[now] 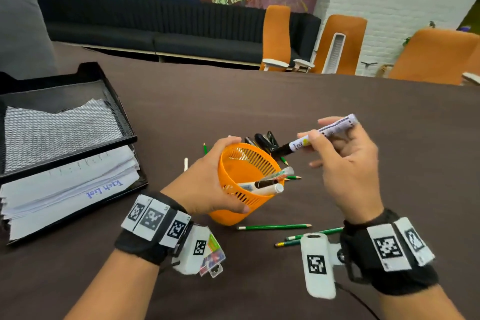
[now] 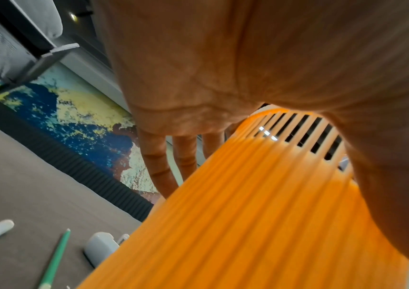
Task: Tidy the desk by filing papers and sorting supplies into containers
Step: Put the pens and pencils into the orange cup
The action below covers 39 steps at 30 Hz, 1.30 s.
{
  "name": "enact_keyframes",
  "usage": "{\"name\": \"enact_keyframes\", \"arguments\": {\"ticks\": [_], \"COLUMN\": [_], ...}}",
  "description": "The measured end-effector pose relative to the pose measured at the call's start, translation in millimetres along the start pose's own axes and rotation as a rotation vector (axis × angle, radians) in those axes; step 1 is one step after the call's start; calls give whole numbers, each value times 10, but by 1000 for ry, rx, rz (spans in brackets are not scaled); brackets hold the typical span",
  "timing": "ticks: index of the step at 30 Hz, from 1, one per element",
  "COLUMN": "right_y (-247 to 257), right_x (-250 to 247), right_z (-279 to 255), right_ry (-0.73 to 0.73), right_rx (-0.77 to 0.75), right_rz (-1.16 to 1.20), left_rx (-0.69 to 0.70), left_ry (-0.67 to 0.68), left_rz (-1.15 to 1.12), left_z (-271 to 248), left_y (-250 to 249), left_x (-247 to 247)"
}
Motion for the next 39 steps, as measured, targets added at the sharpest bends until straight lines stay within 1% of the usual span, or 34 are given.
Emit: {"name": "enact_keyframes", "arguments": {"ticks": [3, 5, 8, 10, 11, 13, 14, 15, 17, 19, 20, 22, 24, 26, 27, 29, 31, 32, 33, 34, 37, 39], "right_y": [-140, -245, -420, -578, -642, -705, -720, -725, -706, -658, -648, -643, -632, -594, -576, -533, -527, -550, -584, -626, -820, -971], "right_x": [129, 137, 156, 216, 258, 329, 350, 360, 376, 404, 418, 456, 479, 464, 435, 371, 329, 310, 276, 231, 32, -93], "right_z": [-60, -58, -61, -110, -150, -253, -297, -322, -346, -342, -336, -335, -351, -356, -345, -302, -256, -231, -197, -160, -31, 32], "right_ry": [128, 200, 305, 447, 542, 722, 783, 811, 813, 755, 695, 566, 511, 562, 606, 667, 675, 647, 595, 529, 312, 238], "right_rx": [34, 89, 210, 300, 325, 312, 306, 319, 351, 298, 270, 205, 168, 208, 229, 235, 207, 194, 182, 173, 181, 216], "right_rz": [-162, -213, -136, -60, -53, -113, -151, -167, -99, -49, -30, -28, -48, -30, -15, -2, -45, -70, -97, -123, -209, -256], "left_rx": [52, 72, 57, 59, 68, 96, 109, 119, 135, 153, 161, 166, 165, 148, 143, 161, 159, 136, 112, 80, -64, -176], "left_ry": [28, -14, -133, -186, -188, -139, -101, -60, 27, 62, 45, -36, -107, -112, -83, 18, 84, 88, 72, 19, -238, -386], "left_rz": [-73, -127, -171, -200, -219, -272, -304, -337, -400, -446, -453, -400, -356, -363, -368, -367, -360, -363, -354, -313, -136, -129], "left_z": [5, 18, 43, 50, 48, 40, 36, 28, 11, 2, 4, 23, 32, 34, 26, 2, -8, -7, -1, 16, 57, 63], "left_y": [-67, -57, -3, 30, 34, 17, 6, -10, -48, -90, -114, -162, -188, -177, -173, -193, -209, -191, -153, -81, 258, 511], "left_x": [82, 78, 8, -39, -53, -59, -53, -48, -36, -30, -24, 11, 61, 71, 64, 61, 75, 77, 63, 18, -255, -446]}}
Point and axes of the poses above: each hand's wrist, its own z-axis towards the middle knuckle, its own x-axis out of the palm, y = z × x, the point moved 4 cm from there along z, towards the middle knuckle, and after that the axes turned 1 degree about z, right-handed, at the moved point
